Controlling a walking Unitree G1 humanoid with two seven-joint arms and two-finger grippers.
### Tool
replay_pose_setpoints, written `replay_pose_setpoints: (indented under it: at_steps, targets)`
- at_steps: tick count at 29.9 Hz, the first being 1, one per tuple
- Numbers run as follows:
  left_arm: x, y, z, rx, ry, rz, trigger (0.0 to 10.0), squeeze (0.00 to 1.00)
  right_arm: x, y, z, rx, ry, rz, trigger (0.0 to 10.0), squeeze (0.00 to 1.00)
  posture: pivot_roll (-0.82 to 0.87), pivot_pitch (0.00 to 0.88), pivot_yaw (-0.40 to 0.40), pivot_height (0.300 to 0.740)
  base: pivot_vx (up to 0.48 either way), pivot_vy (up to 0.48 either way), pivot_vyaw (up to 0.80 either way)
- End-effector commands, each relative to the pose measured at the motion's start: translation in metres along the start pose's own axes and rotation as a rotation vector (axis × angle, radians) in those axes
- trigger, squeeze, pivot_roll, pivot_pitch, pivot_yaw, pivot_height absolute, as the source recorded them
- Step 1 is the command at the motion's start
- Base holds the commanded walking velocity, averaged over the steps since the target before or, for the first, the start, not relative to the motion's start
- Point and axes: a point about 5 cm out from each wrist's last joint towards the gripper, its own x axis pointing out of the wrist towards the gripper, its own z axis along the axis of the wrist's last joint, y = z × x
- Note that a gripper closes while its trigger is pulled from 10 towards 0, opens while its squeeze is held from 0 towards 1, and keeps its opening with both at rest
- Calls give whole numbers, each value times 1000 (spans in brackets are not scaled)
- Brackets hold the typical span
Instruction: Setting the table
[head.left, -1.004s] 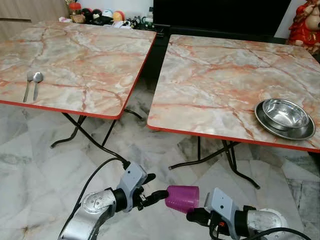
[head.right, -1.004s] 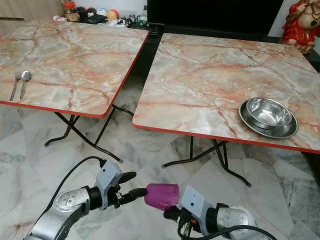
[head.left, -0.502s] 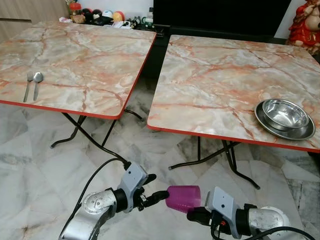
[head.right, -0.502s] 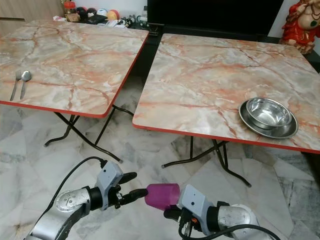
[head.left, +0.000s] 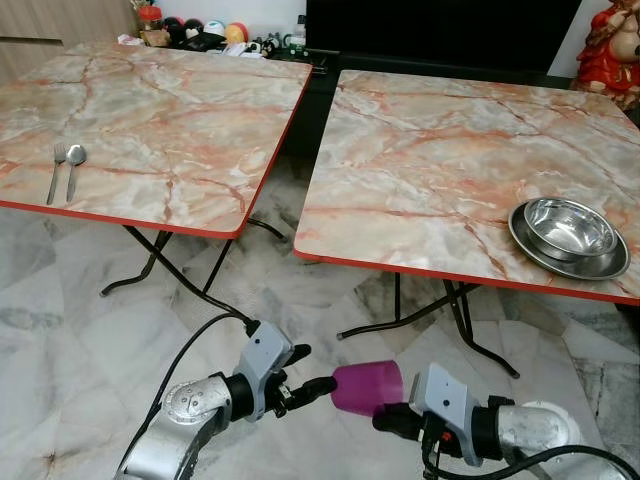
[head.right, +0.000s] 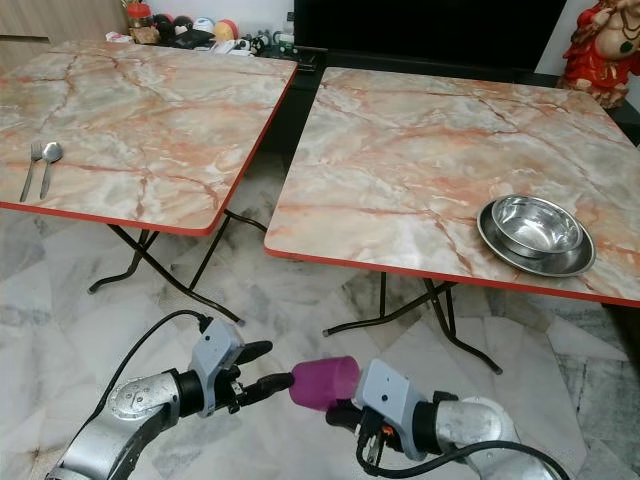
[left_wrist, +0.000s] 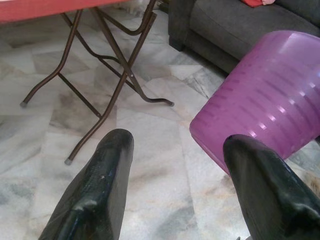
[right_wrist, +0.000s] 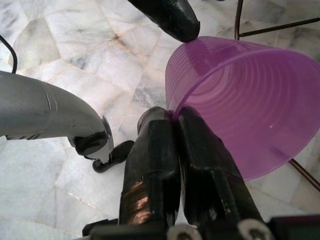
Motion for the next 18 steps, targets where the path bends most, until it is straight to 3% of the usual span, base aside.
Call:
replay_pose_setpoints:
  at_steps: [1,18]
  targets:
    - [2,-6,-9,-31,37,-31,10000,0,-3,0,17,-44,-66,8,10000,0,-51,147,-42,740,0,0,0]
    - [5,-9,-9,-46,32,-47,10000,0,-7,-1,32,-83,-101,29,10000,0,-53,151,-48,740,0,0,0]
